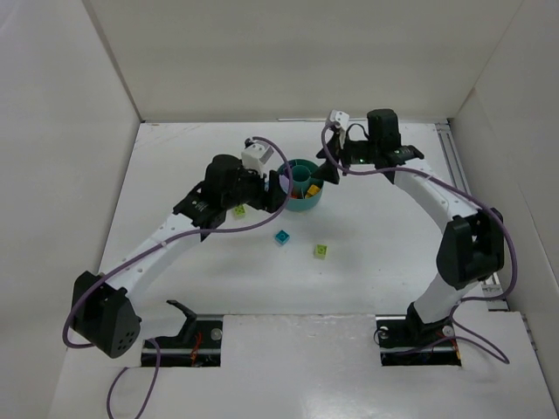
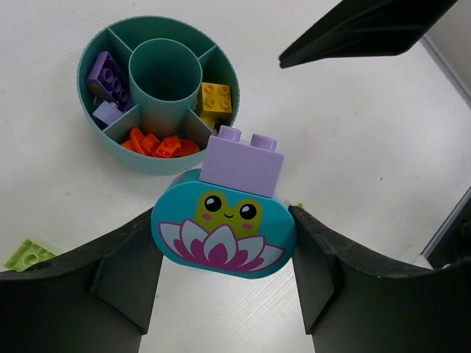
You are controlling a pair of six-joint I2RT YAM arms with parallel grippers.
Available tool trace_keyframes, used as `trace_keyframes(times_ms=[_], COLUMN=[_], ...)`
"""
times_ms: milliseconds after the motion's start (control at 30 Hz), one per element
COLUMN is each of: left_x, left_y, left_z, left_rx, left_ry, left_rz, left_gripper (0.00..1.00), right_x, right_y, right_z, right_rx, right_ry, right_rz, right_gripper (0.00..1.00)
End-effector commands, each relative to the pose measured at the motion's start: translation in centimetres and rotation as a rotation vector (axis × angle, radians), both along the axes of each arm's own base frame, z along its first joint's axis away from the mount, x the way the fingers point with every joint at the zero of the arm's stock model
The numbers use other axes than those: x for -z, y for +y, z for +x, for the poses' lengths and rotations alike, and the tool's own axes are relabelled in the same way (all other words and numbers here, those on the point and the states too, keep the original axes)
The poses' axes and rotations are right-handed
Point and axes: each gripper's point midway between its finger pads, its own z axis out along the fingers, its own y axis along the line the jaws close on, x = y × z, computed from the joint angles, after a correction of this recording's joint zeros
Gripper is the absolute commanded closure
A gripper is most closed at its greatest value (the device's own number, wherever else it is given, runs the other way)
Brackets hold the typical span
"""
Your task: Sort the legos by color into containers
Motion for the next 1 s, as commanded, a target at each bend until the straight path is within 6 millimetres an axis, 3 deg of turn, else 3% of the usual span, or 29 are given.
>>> trace_keyframes(times_ms=[0, 200, 367, 567, 600, 700, 967], left_x=[-2.1, -2.4, -1.0, -2.0, -3.6, -4.7, -4.2], left_y=[-0.7, -1.7, -3.1, -3.6, -3.3, -3.5, -4.4], left_z=[-0.1, 0.4, 0.4, 0.5, 0.7, 0.4, -0.7], left_rx=[0.111, 0.075, 0.026, -0.019, -0.051, -0.069, -0.007], left_ry=[-0.144, -0.197, -0.231, -0.294, -0.336, -0.39, -0.392], left_rz=[0.044, 0.124, 0.239, 0.222, 0.188, 0.161, 0.17], left_gripper=[0.91, 0.93, 0.98, 0.99, 0.99, 0.99, 0.99], right_x=[-0.3, -1.6, -3.4, -4.2, -4.0, -3.8, -5.3], right_y=[-0.6, 0.4, 1.8, 2.3, 2.6, 2.8, 4.4], right_z=[-2.8, -5.1, -6.9, -8.0, -8.7, -9.2, -9.0], right_rx=[-0.014, -0.039, -0.158, -0.174, -0.191, -0.192, -0.205], right_ry=[0.153, 0.372, 0.496, 0.609, 0.633, 0.67, 0.683], right_rz=[-0.02, 0.076, 0.163, 0.203, 0.201, 0.192, 0.216], right_gripper=[0.26, 0.24, 0.23, 0.21, 0.21, 0.21, 0.21])
